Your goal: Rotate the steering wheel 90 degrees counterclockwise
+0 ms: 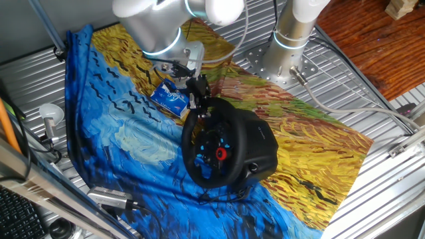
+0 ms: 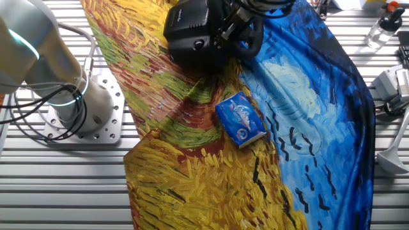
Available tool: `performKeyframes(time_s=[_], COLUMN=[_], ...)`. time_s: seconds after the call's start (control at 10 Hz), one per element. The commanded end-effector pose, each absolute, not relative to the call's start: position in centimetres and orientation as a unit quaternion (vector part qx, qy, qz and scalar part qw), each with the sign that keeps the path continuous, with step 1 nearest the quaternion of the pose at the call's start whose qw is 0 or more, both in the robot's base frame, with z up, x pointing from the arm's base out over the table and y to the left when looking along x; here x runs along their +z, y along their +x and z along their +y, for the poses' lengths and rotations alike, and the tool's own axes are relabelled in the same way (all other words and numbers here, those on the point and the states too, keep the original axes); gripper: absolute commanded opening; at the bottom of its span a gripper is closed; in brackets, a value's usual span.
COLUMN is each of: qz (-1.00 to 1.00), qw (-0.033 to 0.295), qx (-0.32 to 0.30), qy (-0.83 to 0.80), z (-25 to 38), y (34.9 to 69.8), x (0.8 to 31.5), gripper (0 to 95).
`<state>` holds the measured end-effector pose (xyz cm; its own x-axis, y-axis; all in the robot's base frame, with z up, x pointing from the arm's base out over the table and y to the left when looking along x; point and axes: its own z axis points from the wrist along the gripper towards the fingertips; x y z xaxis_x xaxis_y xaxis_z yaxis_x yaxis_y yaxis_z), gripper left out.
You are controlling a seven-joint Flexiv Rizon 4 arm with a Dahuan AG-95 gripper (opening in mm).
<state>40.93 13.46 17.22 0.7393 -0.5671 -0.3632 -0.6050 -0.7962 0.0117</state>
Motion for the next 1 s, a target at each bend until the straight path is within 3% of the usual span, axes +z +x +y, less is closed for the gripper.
performKeyframes(time_s=[0.1, 1.0], qz=[0.316, 0.323], qw=[0.050, 0.036], qx=[0.176, 0.196], qy=[-0.931, -0.925], z=[13.35, 13.16], y=[40.72, 40.54], x=[17.84, 18.25], gripper=[38.0, 38.0])
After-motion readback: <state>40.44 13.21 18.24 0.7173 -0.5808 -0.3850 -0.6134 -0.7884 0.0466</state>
